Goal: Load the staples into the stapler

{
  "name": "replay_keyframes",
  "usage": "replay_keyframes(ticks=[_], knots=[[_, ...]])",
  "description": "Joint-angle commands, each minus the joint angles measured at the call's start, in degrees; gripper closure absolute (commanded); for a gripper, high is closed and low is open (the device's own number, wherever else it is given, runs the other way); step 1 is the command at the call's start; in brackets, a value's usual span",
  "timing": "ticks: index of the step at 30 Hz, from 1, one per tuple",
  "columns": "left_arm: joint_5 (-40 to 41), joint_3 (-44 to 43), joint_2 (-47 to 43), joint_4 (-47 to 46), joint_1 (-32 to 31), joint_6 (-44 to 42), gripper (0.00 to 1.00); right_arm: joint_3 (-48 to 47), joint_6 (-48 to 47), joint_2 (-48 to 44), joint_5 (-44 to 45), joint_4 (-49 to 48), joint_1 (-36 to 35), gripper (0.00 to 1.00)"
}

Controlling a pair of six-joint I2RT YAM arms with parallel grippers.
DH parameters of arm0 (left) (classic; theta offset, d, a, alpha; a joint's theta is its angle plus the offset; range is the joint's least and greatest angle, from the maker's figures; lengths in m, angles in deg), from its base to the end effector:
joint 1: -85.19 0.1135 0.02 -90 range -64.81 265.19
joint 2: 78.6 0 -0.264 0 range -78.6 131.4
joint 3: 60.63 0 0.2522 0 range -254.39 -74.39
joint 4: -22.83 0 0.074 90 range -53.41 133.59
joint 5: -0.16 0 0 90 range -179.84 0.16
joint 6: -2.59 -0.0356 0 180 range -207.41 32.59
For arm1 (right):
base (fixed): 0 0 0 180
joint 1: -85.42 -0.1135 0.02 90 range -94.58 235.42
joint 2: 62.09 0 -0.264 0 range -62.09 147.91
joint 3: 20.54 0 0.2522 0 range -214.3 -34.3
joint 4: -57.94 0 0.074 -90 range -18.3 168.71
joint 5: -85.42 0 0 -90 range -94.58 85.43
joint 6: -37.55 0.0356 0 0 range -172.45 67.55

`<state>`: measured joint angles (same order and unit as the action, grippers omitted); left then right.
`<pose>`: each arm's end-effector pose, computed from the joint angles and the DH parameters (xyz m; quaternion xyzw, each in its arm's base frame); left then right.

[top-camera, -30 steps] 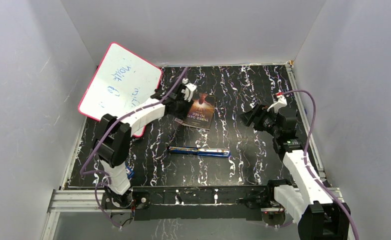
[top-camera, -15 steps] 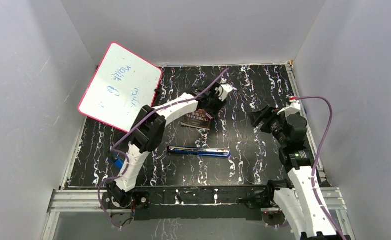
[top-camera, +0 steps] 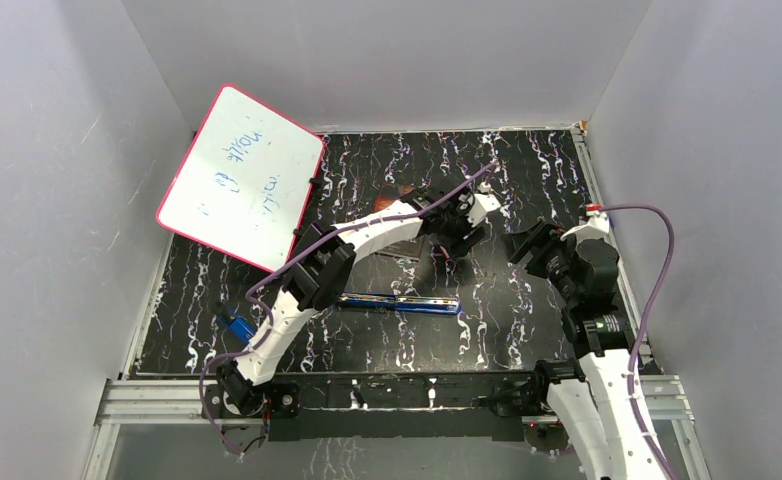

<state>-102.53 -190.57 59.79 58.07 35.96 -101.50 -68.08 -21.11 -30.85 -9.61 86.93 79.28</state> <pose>0.3503 -0.4182 0.1766 0.5166 0.7550 -0.2148 0.3419 0.1420 0.0184 0.2972 0.1434 0.7674 0.2329 0.5799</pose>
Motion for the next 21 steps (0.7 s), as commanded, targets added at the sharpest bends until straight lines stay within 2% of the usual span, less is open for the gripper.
replay_keyframes(ticks=[1, 3, 6, 10, 14, 16, 18, 21], knots=[[-2.8, -2.1, -1.0, 1.0, 0.1, -1.2, 0.34, -1.8, -0.2, -1.5, 1.6, -0.5, -0.1, 0.19], [-4.2, -2.1, -2.2, 1.1, 0.1, -0.6, 0.25, -1.5, -0.5, -1.7, 2.5, -0.5, -0.1, 0.18], [-4.0, -1.0, -5.3, 1.0, 0.0, -0.2, 0.18, -1.2, -0.7, -2.2, 3.5, -1.6, -0.1, 0.17], [1.0, 3.0, -10.8, 0.5, 0.2, 0.9, 0.16, -0.1, -1.5, -3.0, 5.6, -4.6, -0.1, 0.17], [3.3, 11.3, -18.9, -3.1, 2.5, 5.4, 0.16, 2.2, -1.5, -3.0, 7.8, -8.6, -0.1, 0.19], [3.1, 16.5, -23.1, -5.1, 5.5, 9.5, 0.16, 0.8, -3.8, -0.9, 5.3, -7.7, -0.1, 0.16], [2.6, 20.7, -27.5, -5.8, 8.9, 13.8, 0.16, -0.9, -6.7, 2.1, -1.0, -6.7, -0.1, 0.15], [2.8, 28.8, -34.9, -8.2, 13.5, 17.4, 0.16, 1.1, -7.7, 5.6, -12.5, -13.5, -0.1, 0.15]])
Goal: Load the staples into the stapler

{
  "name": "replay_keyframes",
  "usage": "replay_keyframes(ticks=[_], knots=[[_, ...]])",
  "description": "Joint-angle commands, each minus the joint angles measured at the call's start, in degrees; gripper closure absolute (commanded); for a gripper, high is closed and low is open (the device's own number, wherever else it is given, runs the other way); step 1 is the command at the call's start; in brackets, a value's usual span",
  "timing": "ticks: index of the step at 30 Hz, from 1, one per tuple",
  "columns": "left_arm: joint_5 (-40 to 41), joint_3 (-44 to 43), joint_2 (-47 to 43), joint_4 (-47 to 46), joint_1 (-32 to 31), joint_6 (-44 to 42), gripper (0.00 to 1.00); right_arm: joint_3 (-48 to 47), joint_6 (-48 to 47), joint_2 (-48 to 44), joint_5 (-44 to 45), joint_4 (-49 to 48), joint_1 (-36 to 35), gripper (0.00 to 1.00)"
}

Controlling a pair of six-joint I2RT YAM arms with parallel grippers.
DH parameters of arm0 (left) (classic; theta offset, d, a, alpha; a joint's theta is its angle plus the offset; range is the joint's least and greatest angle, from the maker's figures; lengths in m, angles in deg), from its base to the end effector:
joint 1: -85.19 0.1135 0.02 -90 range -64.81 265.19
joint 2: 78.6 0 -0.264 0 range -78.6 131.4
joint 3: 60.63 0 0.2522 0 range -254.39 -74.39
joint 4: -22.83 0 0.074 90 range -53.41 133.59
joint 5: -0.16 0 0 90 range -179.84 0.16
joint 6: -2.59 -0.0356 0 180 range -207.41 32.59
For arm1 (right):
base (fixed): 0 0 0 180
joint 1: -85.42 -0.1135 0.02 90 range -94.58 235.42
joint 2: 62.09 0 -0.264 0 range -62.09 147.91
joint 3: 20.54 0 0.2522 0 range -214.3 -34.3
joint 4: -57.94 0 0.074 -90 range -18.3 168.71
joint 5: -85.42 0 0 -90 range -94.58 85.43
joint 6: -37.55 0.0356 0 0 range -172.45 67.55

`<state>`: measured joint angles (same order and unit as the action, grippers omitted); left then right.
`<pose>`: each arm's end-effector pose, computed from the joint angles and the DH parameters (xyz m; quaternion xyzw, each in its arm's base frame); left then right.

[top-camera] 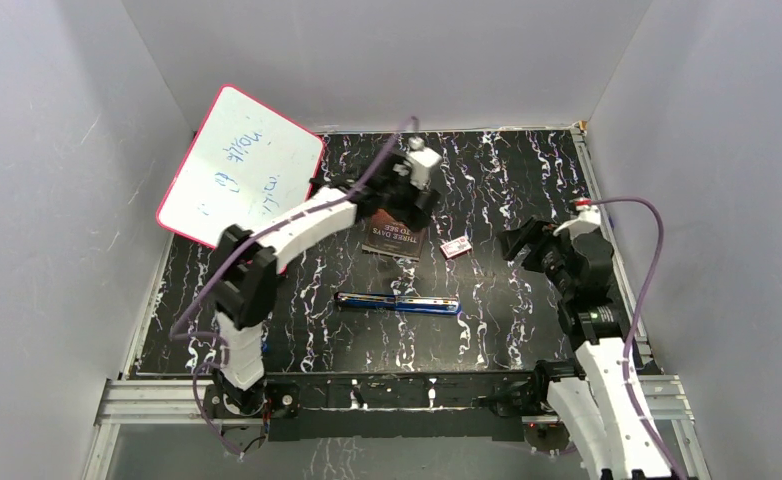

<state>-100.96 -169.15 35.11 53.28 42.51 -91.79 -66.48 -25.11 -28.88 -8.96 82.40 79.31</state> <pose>0.3378 -0.3208 0.2689 0.3941 0.7941 -0.2306 0.4012 0.1512 0.0189 0.2914 0.1191 0.7663 0.2099 0.5955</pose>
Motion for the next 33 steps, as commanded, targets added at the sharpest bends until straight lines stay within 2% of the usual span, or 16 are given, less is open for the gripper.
replay_keyframes(ticks=[1, 3, 5, 11, 15, 24, 27, 33], knots=[[2.1, 10.5, -13.1, -4.5, 8.0, 7.8, 0.16, -0.4, -3.5, 6.3, -15.7, -9.6, -0.2, 0.16], [4.2, 15.3, -17.8, -5.7, 9.8, 7.9, 0.14, -3.0, -6.4, 14.7, -24.3, -6.7, -0.6, 0.18], [5.9, 18.3, -21.2, -5.5, 11.8, 8.0, 0.12, -4.1, -8.8, 21.3, -28.2, -7.3, -3.3, 0.18], [6.1, 24.8, -28.4, -7.0, 20.0, 10.3, 0.10, -10.0, -21.8, 33.3, -19.3, -3.6, -23.0, 0.15], [5.6, 26.7, -30.2, -7.9, 22.1, 9.6, 0.10, -11.5, -28.9, 38.2, -18.0, -3.3, -29.9, 0.14], [6.3, 29.7, -31.1, -10.2, 23.9, 9.1, 0.10, -16.5, -41.7, 49.8, -15.6, 2.6, -35.9, 0.15], [6.0, 30.3, -31.9, -10.9, 24.9, 9.5, 0.10, -17.5, -42.7, 52.4, -14.6, 2.3, -38.0, 0.17], [4.9, 30.9, -32.4, -11.1, 26.2, 9.7, 0.10, -18.2, -43.3, 56.2, -6.5, 0.6, -41.5, 0.25]])
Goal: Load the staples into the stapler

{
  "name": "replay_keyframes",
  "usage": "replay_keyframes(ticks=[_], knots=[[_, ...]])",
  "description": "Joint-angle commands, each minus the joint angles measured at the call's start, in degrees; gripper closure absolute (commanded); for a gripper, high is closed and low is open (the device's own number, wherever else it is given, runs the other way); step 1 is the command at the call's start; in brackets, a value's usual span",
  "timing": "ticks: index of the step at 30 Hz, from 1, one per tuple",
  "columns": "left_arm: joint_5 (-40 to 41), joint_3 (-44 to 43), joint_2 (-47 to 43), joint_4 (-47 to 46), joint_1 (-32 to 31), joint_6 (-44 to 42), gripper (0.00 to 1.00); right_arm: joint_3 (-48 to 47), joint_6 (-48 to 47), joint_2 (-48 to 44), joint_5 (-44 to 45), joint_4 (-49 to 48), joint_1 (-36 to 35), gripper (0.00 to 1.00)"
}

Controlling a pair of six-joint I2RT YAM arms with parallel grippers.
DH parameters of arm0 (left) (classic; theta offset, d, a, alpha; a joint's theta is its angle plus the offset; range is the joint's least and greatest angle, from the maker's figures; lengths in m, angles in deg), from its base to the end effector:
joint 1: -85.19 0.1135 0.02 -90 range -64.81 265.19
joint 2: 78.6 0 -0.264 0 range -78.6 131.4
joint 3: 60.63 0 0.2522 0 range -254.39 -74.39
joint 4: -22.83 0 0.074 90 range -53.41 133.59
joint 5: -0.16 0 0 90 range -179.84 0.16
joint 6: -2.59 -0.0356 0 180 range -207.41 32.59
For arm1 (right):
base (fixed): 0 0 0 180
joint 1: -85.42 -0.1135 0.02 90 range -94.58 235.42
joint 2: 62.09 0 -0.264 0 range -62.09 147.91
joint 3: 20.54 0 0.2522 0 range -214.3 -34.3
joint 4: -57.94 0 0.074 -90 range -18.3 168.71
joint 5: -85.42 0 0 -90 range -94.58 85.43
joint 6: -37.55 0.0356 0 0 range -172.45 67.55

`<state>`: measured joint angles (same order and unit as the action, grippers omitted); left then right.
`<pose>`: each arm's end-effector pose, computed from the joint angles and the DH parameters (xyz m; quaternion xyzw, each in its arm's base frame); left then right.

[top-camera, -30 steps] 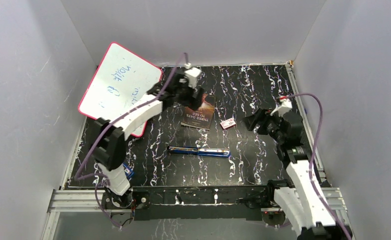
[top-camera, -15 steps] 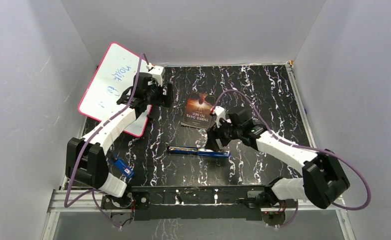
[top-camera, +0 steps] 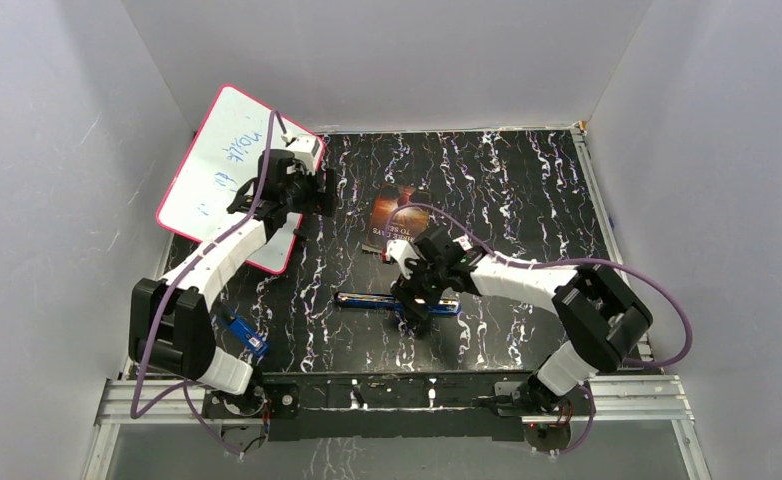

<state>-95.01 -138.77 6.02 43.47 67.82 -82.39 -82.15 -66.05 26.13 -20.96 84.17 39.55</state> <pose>0.3266 -0.1055 0.2980 0.1151 0.8448 -0.1389 0.5037 0.2035 0.2242 0.1782 -0.5048 0.7922 0.2174 0.2654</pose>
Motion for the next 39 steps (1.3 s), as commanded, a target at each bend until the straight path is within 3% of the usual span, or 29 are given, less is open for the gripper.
replay_keyframes(ticks=[1, 15, 24, 31, 39], knots=[[-1.1, 0.6, -3.3, -1.4, 1.0, 0.2, 0.10, -2.6, -2.5, 1.6, 6.3, -1.3, -2.1, 0.29], [1.1, -1.2, -5.9, 1.0, 1.4, 1.7, 0.10, -2.7, -0.4, 3.8, 5.4, -6.0, -3.8, 0.73], [6.6, -2.5, -10.8, 7.7, 1.7, 6.1, 0.04, -6.3, 4.8, 7.4, 10.0, -12.0, -5.7, 0.76], [12.9, -5.2, -13.7, 19.6, 1.8, 8.3, 0.02, -12.1, 5.2, 14.1, 14.7, -11.6, -5.8, 0.76], [18.8, -4.2, -19.4, 25.1, 1.7, 9.3, 0.02, -16.6, 3.7, 18.4, 17.8, -10.2, -4.1, 0.73]])
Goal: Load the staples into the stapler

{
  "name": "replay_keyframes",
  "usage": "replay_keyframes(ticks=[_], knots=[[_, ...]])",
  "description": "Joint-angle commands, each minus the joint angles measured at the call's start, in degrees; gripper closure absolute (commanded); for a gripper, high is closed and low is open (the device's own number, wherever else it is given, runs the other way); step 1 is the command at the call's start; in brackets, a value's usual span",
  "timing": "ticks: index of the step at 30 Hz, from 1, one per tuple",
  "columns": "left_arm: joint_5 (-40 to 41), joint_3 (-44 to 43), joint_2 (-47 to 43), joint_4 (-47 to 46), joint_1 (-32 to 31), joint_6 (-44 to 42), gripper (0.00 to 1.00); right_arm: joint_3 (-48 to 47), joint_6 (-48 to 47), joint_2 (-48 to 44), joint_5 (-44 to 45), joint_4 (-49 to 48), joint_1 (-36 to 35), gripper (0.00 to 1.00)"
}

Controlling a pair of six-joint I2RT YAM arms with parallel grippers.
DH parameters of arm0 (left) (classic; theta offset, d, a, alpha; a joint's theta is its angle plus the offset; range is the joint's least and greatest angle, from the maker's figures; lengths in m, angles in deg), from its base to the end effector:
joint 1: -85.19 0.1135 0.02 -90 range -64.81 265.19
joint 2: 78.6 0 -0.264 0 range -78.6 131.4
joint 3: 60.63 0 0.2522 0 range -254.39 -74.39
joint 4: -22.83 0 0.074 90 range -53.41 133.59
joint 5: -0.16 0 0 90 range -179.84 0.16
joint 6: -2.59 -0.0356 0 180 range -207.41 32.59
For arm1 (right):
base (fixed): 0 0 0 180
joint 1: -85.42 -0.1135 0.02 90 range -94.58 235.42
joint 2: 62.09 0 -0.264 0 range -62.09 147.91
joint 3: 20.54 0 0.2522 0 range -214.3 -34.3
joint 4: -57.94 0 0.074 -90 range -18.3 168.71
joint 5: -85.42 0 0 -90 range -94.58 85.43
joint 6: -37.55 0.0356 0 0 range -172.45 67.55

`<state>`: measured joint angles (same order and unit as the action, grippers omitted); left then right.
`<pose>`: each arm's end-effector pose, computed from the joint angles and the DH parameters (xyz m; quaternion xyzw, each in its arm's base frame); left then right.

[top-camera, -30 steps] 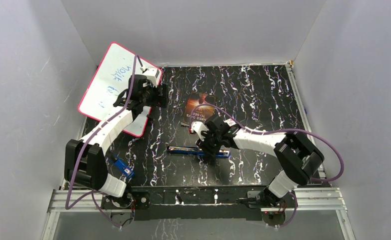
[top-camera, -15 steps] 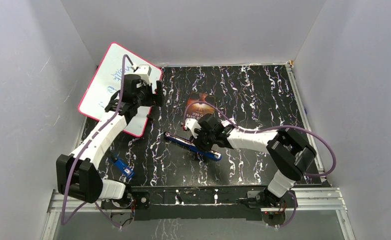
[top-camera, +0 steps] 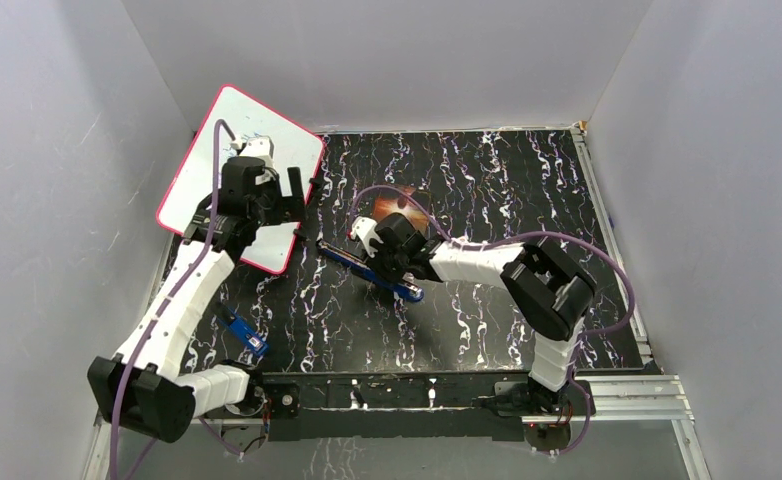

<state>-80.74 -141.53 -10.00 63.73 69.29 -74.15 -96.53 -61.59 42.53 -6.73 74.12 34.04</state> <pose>0.2573 -0.0674 0.3608 -0.0207 0.8578 -0.0621 0.5097 0.2397 0.3022 0.1709 -0.4714 0.7937 0.1546 0.3521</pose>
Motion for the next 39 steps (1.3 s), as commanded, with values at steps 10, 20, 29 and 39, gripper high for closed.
replay_keyframes(ticks=[10, 20, 29, 39], knots=[[9.1, -2.0, -4.2, 12.6, 0.3, 4.5, 0.02, -2.8, 1.5, 0.0, -2.6, -0.8, 2.2, 0.47], [14.5, 6.3, -10.5, 27.9, 0.3, 24.2, 0.02, 6.2, 5.5, -13.8, -2.5, -7.4, 2.2, 0.33], [25.2, 6.5, -11.6, 43.4, 0.3, 50.2, 0.02, 11.7, 11.4, -19.7, -2.5, -11.0, 1.9, 0.32], [23.6, 14.2, -7.9, 48.6, 0.3, 68.4, 0.04, 13.6, 12.5, -20.8, -2.9, -12.4, 1.9, 0.32]])
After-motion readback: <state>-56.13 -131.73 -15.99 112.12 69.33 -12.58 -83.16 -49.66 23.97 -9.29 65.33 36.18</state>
